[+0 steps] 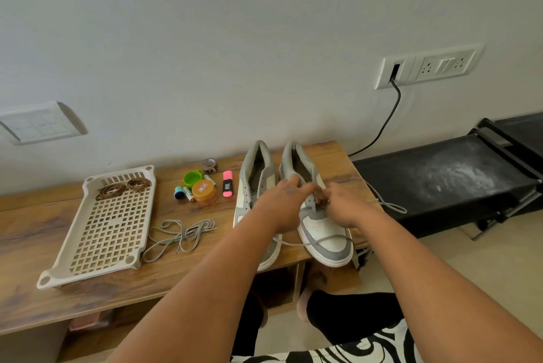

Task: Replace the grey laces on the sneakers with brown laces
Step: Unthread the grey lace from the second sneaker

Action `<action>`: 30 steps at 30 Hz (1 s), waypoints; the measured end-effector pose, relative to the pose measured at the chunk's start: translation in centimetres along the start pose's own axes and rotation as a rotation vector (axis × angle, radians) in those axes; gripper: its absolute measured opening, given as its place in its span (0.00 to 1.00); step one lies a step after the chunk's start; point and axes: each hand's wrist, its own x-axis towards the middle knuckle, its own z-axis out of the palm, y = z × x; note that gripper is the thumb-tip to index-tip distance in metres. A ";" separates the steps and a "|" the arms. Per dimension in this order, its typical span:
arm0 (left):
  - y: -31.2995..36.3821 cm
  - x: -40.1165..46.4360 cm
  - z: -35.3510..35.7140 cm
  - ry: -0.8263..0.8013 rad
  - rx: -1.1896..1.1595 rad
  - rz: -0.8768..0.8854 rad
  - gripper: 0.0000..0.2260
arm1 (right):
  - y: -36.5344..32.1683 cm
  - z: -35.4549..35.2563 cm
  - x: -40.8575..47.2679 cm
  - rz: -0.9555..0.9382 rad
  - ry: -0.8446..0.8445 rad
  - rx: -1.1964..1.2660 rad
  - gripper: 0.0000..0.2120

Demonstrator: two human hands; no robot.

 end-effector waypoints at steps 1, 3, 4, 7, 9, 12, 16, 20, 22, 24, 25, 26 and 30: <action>0.2 0.2 0.5 -0.015 0.019 0.004 0.33 | 0.0 0.1 0.1 -0.005 -0.023 -0.028 0.18; 0.4 0.4 1.4 -0.037 0.036 -0.026 0.33 | -0.2 0.2 0.2 0.006 -0.080 -0.023 0.18; 0.3 0.5 1.7 -0.027 0.035 -0.040 0.32 | -0.1 0.2 0.4 0.016 -0.107 0.013 0.16; 0.0 0.8 2.1 0.046 0.020 -0.083 0.29 | 0.3 -0.5 0.1 0.103 -0.112 0.356 0.14; -0.6 0.9 2.1 0.037 -0.039 -0.127 0.28 | 1.7 -0.9 -0.1 0.230 -0.111 0.868 0.16; -1.4 0.9 1.9 -0.036 -0.144 -0.141 0.27 | 3.9 -1.5 -0.6 0.351 -0.135 1.387 0.14; -1.2 0.9 1.7 -0.046 -0.175 -0.128 0.27 | 3.7 -2.1 -0.9 0.452 -0.054 1.474 0.04; -1.1 0.9 2.2 -0.070 -0.244 -0.138 0.26 | 2.8 -1.4 -0.4 0.425 0.284 0.632 0.18; -1.0 0.7 2.5 -0.102 -0.295 -0.138 0.29 | 2.5 -1.3 -0.3 0.159 0.552 0.087 0.17; -0.9 0.4 2.7 -0.110 -0.312 -0.139 0.30 | 1.6 -1.5 -0.4 -0.070 0.540 0.018 0.11; -0.9 0.3 2.6 -0.105 -0.314 -0.143 0.29 | 1.2 -1.4 -0.3 -0.117 0.450 0.000 0.09; -0.9 0.2 2.5 -0.099 -0.323 -0.153 0.27 | 0.9 -0.9 -0.2 -0.134 0.344 -0.080 0.09; -0.1 0.3 2.4 -0.026 -0.347 -0.191 0.18 | 0.5 -0.2 -0.3 -0.066 0.122 -0.217 0.13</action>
